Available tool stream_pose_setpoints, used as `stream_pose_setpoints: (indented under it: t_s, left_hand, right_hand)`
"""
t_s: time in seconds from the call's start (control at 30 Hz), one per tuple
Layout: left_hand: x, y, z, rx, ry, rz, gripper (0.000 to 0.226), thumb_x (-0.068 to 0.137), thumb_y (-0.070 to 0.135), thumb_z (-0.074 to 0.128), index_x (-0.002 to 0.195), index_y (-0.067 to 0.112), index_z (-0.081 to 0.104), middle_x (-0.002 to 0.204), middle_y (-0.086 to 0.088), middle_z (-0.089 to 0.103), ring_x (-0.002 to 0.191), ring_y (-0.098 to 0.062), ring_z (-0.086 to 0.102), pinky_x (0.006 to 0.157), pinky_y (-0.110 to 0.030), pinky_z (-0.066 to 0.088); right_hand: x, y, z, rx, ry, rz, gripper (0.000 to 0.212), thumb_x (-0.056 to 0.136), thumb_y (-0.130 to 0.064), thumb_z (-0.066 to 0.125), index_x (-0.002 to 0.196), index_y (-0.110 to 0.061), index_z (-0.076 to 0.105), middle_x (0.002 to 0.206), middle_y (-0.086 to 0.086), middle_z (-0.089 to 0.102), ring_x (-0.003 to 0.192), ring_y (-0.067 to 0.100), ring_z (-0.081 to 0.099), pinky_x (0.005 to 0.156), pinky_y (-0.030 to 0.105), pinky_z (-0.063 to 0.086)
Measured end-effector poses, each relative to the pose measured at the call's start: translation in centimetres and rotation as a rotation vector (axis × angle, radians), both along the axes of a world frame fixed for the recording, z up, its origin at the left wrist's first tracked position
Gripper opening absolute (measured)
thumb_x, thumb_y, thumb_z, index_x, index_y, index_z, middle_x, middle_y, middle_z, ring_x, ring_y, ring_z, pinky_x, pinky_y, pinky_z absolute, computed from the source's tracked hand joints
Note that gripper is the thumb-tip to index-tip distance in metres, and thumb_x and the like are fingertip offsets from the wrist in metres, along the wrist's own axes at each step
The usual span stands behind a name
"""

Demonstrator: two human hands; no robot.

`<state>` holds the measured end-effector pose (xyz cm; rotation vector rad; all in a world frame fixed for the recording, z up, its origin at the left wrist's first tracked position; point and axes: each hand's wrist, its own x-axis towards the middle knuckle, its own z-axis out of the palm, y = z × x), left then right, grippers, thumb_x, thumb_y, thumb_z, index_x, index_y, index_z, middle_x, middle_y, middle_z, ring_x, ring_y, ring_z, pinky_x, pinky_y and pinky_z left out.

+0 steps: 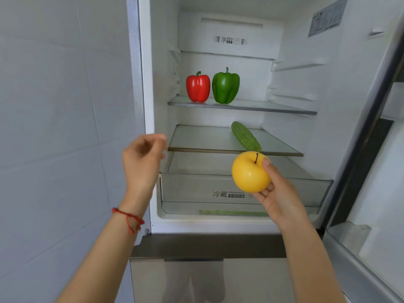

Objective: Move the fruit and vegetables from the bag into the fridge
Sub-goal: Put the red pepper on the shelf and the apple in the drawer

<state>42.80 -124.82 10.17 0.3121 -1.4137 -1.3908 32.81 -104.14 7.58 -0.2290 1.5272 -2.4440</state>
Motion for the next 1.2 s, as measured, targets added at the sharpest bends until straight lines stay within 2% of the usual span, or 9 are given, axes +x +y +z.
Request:
stream_pose_setpoints:
  t_s: [0.1,0.23,0.33,0.5,0.6,0.7,0.8,1.03,1.2]
  left_hand:
    - [-1.3,-2.5,1.4,-0.136,0.049,0.179,0.005,0.081,0.018,0.062,0.084,0.016,0.065,0.081,0.005,0.063,0.075,-0.005,0.056,0.071,-0.022,0.046]
    - [-2.9,-4.7,2.4,-0.278,0.059,0.366,0.031,0.079,0.025,0.063,0.108,0.015,0.057,0.104,0.005,0.049,0.087,0.001,0.048,0.073,-0.012,0.038]
    - [-3.6,-5.7,3.1,-0.266,0.072,0.294,0.042,0.081,0.024,0.065,0.119,0.016,0.05,0.108,0.006,0.052,0.092,0.002,0.051,0.074,-0.009,0.041]
    - [-5.1,-7.4,3.2,-0.288,0.01,0.152,0.036,0.088,0.032,0.056,0.117,0.011,0.055,0.101,0.0,0.063,0.077,0.006,0.056,0.069,-0.009,0.043]
    - [-5.5,-8.0,2.6,-0.294,0.005,0.1,0.037,0.09,0.039,0.051,0.119,0.017,0.056,0.104,0.01,0.063,0.09,0.005,0.058,0.079,-0.011,0.045]
    - [-5.6,-8.3,2.4,-0.295,0.018,0.078,0.031,0.092,0.038,0.049,0.117,0.023,0.057,0.101,0.021,0.062,0.096,0.009,0.057,0.082,-0.01,0.044]
    - [-5.9,-8.4,2.3,-0.303,0.048,0.083,0.036,0.091,0.04,0.049,0.119,0.018,0.058,0.104,0.016,0.063,0.099,0.005,0.058,0.085,-0.013,0.045]
    - [-6.4,-8.9,2.0,-0.332,0.067,0.116,0.04,0.09,0.038,0.049,0.109,0.004,0.059,0.078,0.021,0.056,0.071,0.012,0.053,0.066,-0.007,0.039]
    - [-6.4,-9.0,2.0,-0.321,0.074,0.114,0.05,0.081,0.054,0.047,0.104,0.011,0.06,0.068,0.016,0.054,0.064,0.004,0.049,0.062,-0.012,0.04]
  right_hand:
    - [-1.2,-0.8,1.2,0.031,0.02,0.005,0.018,0.083,-0.03,0.059,0.097,-0.02,0.055,0.115,0.009,0.058,0.088,0.014,0.061,0.066,0.027,0.049]
    - [-3.2,-1.9,2.5,0.113,0.048,0.011,0.031,0.082,-0.032,0.062,0.107,-0.016,0.052,0.118,0.011,0.058,0.094,0.02,0.06,0.065,0.028,0.049]
    - [-4.6,-2.9,3.0,0.213,0.074,0.056,0.043,0.08,-0.035,0.064,0.115,-0.015,0.049,0.122,0.013,0.057,0.097,0.023,0.06,0.066,0.03,0.049]
    - [-6.6,-4.5,3.4,0.34,0.075,0.136,0.051,0.079,-0.034,0.065,0.123,-0.014,0.048,0.12,0.012,0.058,0.093,0.022,0.061,0.062,0.029,0.05]
    - [-8.0,-5.1,3.8,0.427,0.084,0.184,0.049,0.08,-0.034,0.064,0.123,-0.015,0.048,0.116,0.013,0.057,0.084,0.019,0.062,0.061,0.029,0.051]
    - [-9.3,-5.9,3.9,0.52,0.069,0.279,0.047,0.081,-0.034,0.064,0.121,-0.015,0.048,0.118,0.015,0.056,0.088,0.023,0.061,0.068,0.032,0.052]
    - [-10.5,-7.0,3.6,0.647,0.061,0.354,0.044,0.08,-0.034,0.065,0.117,-0.014,0.049,0.116,0.014,0.056,0.095,0.026,0.06,0.073,0.035,0.053]
    - [-12.6,-9.6,2.1,0.925,0.05,0.522,0.043,0.082,-0.038,0.063,0.117,-0.017,0.049,0.107,0.009,0.058,0.092,0.022,0.061,0.082,0.036,0.051]
    - [-13.5,-11.3,1.3,1.045,0.037,0.587,0.041,0.081,-0.038,0.065,0.115,-0.02,0.051,0.122,0.013,0.055,0.105,0.025,0.058,0.088,0.036,0.051]
